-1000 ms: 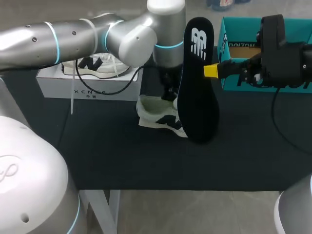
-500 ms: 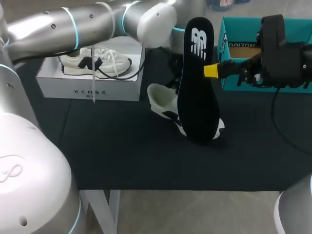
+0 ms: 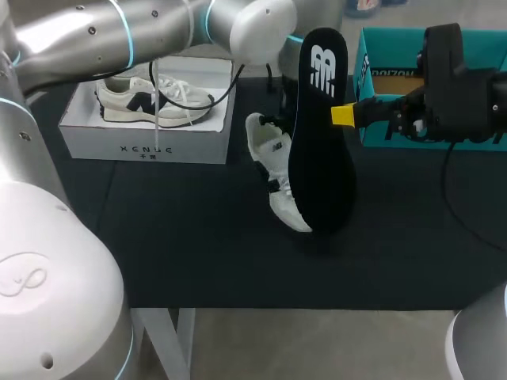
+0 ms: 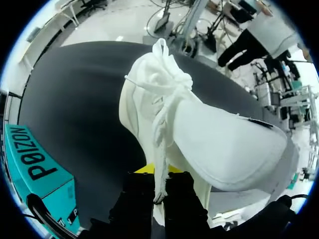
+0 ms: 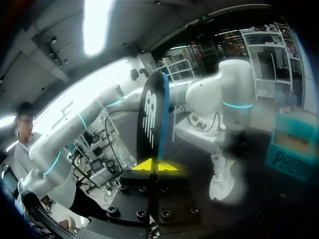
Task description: Take the shoe out of the shoebox, open the shoe tongue, remove and reinsert the insole, then place the shoe into the shoebox
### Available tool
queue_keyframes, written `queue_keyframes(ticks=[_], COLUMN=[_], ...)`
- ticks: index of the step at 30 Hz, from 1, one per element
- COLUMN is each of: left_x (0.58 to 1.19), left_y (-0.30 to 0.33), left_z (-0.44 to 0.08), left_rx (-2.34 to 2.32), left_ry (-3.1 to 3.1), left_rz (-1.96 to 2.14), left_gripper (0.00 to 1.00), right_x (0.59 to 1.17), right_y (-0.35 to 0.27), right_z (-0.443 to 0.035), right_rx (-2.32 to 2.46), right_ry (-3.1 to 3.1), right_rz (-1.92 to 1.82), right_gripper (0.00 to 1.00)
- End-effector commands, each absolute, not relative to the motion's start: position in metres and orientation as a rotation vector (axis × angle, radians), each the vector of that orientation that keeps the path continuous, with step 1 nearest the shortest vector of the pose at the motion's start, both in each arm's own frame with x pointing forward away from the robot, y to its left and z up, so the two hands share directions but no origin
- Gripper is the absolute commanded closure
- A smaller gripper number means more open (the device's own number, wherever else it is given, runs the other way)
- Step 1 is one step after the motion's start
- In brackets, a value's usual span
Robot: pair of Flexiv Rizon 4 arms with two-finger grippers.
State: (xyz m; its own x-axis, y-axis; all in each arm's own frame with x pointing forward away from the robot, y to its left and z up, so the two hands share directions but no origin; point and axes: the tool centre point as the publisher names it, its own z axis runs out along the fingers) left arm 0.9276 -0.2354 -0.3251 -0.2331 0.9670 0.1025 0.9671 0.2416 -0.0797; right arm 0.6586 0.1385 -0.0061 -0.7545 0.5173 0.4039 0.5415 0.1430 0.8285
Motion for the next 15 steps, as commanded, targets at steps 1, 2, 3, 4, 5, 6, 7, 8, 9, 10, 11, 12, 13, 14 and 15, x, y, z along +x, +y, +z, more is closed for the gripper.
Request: queue_keyframes(ticks=[1, 2, 3, 4, 5, 6, 7, 8, 9, 10, 11, 12, 13, 14, 15], left_x=[0.935, 0.937, 0.938, 0.937, 0.938, 0.938, 0.938, 0.939, 0.939, 0.94, 0.94, 0.941, 0.941, 0.941, 0.941], left_y=[-0.246, -0.249, -0.251, -0.252, -0.255, -0.257, -0.259, -0.261, -0.263, -0.265, -0.267, -0.269, -0.27, -0.272, -0.273], left_z=[-0.326, -0.326, -0.327, -0.328, -0.33, -0.332, -0.334, -0.336, -0.338, -0.341, -0.344, -0.347, -0.35, -0.354, -0.357], left_rx=[-2.378, -2.357, -2.368, -2.377, -2.372, -2.374, -2.379, -2.378, -2.381, -2.373, -2.361, -2.359, -2.343, -2.33, -2.318], left_ry=[-1.861, -1.885, -1.88, -1.874, -1.88, -1.877, -1.875, -1.873, -1.868, -1.869, -1.875, -1.872, -1.879, -1.887, -1.897], left_rz=[-0.124, -0.111, -0.091, -0.081, -0.078, -0.074, -0.068, -0.044, -0.04, -0.038, -0.041, -0.042, -0.035, -0.023, -0.01], left_gripper=[1.0, 1.0, 1.0, 1.0, 1.0, 1.0, 1.0, 1.0, 1.0, 1.0, 1.0, 1.0, 1.0, 1.0, 1.0], right_x=[0.664, 0.664, 0.664, 0.664, 0.664, 0.664, 0.664, 0.664, 0.664, 0.664, 0.664, 0.664, 0.664, 0.664, 0.664], right_y=[0.144, 0.144, 0.144, 0.144, 0.144, 0.144, 0.144, 0.144, 0.144, 0.144, 0.144, 0.144, 0.144, 0.144, 0.144], right_z=[-0.006, -0.006, -0.006, -0.006, -0.006, -0.006, -0.006, -0.006, -0.006, -0.006, -0.006, -0.006, -0.006, -0.006, -0.006], right_rx=[-1.095, -1.095, -1.095, -1.095, -1.095, -1.095, -1.095, -1.095, -1.095, -1.095, -1.095, -1.095, -1.095, -1.095, -1.095], right_ry=[-2.359, -2.359, -2.359, -2.359, -2.359, -2.359, -2.359, -2.359, -2.359, -2.359, -2.359, -2.359, -2.359, -2.359, -2.359], right_rz=[-1.72, -1.72, -1.72, -1.72, -1.72, -1.72, -1.72, -1.72, -1.72, -1.72, -1.72, -1.72, -1.72, -1.72, -1.72], right_gripper=[1.0, 1.0, 1.0, 1.0, 1.0, 1.0, 1.0, 1.0, 1.0, 1.0, 1.0, 1.0, 1.0, 1.0, 1.0])
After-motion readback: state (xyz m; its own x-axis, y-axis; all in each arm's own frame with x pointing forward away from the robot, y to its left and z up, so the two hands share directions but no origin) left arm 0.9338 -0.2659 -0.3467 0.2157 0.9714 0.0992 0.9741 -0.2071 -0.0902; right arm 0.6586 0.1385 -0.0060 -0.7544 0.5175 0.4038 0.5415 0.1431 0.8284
